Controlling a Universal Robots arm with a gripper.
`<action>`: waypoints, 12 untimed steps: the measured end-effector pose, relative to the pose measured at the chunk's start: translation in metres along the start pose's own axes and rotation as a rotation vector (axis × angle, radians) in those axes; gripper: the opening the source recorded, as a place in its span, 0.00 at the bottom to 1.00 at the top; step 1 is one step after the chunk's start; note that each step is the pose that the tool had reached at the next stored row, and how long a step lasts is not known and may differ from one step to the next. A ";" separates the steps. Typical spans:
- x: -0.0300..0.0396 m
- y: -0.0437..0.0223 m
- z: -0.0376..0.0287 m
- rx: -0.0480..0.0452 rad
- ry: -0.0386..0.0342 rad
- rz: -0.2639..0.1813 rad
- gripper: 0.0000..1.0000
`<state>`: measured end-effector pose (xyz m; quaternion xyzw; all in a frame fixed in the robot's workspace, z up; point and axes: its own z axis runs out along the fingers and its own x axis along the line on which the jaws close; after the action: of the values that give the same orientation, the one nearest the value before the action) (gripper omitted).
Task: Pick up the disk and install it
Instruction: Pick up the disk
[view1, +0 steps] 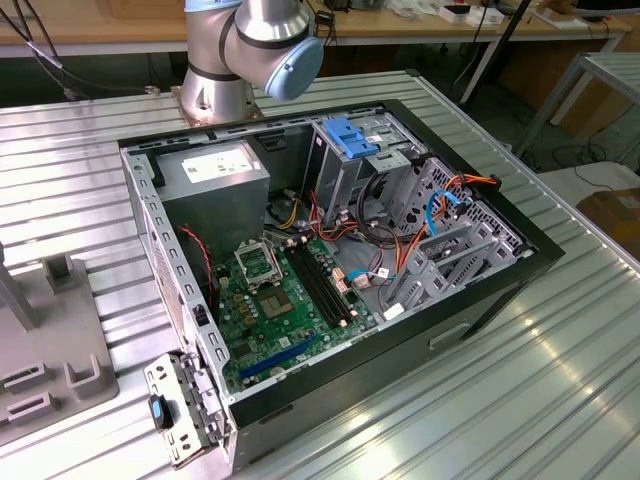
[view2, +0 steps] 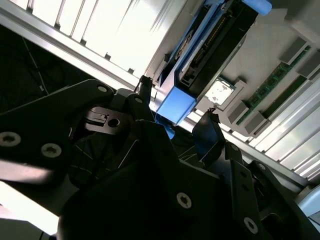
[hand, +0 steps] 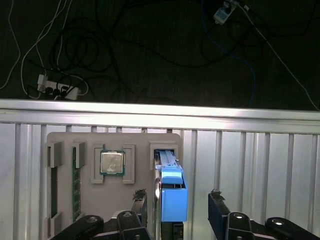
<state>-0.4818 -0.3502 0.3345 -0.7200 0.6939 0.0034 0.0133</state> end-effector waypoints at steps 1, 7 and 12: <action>0.0000 0.0000 0.0000 0.0000 0.0000 0.000 0.60; 0.0001 0.0000 0.0021 0.0001 0.0000 0.000 0.60; 0.0001 0.0001 0.0058 0.0000 0.0000 0.000 0.60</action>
<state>-0.4818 -0.3502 0.3287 -0.7200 0.6939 0.0034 0.0133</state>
